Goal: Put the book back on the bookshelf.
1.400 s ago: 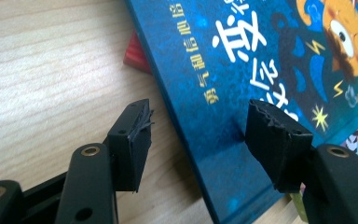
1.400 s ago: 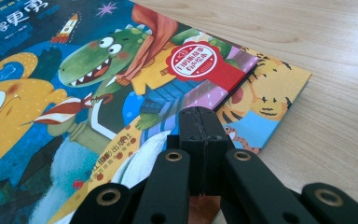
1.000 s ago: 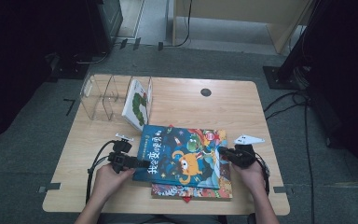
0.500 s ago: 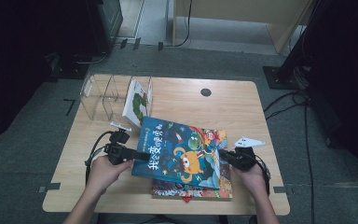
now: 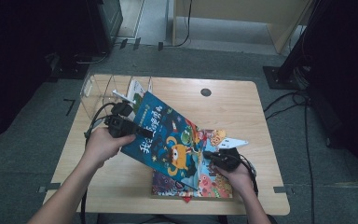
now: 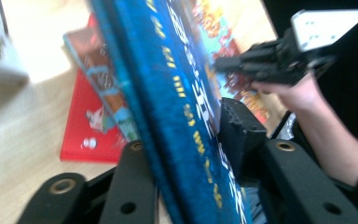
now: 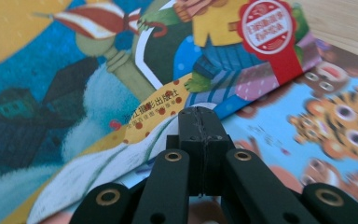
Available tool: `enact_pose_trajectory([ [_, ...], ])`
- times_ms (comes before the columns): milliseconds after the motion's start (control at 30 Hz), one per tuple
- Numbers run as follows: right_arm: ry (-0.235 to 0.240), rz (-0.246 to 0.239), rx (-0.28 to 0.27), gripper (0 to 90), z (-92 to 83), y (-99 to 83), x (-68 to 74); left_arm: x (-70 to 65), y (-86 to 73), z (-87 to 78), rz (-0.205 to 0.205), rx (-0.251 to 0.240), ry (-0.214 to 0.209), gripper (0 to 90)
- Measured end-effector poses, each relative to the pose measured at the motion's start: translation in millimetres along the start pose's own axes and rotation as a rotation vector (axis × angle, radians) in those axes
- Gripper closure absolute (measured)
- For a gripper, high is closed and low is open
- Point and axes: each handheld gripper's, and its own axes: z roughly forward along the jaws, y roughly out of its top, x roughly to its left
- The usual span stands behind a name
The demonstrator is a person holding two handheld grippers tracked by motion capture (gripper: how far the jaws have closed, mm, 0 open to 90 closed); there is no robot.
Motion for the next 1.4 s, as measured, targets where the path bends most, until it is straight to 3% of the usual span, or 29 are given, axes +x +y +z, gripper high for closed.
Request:
enact_pose_trajectory([
  [233,-0.017,-0.075,-0.010,89.8,13.4,14.8,18.8,-9.1,31.2,-10.0,0.054,0.071,0.039,72.9],
  [300,-0.007,-0.088,-0.030,87.2,15.7,17.7,21.5,-9.2,38.0,-12.8,0.039,0.096,0.025,74.4],
  [367,-0.009,-0.103,-0.014,83.2,16.8,17.7,21.9,-8.1,42.7,-16.9,0.015,0.117,-0.008,78.5],
  [433,-0.016,-0.112,-0.004,82.1,16.2,16.9,20.6,-9.4,45.1,-21.8,0.001,0.140,-0.004,78.9],
  [533,-0.025,-0.078,-0.015,77.9,9.5,14.9,12.3,-10.2,44.1,-32.1,-0.018,0.149,0.007,81.2],
  [733,-0.052,-0.060,-0.011,75.5,0.9,10.6,2.2,-9.0,28.9,-63.2,-0.030,0.142,0.047,82.8],
  [900,-0.064,-0.076,-0.006,74.0,3.1,10.6,1.5,-3.9,8.9,-94.1,-0.027,0.104,0.087,81.9],
  [1167,-0.076,-0.089,-0.012,66.5,7.5,10.8,0.2,13.1,-21.9,-139.0,-0.096,0.021,0.132,81.7],
  [1400,-0.090,-0.102,-0.013,58.7,13.2,10.2,-2.3,22.8,-40.8,-160.8,-0.133,-0.013,0.172,81.3],
])
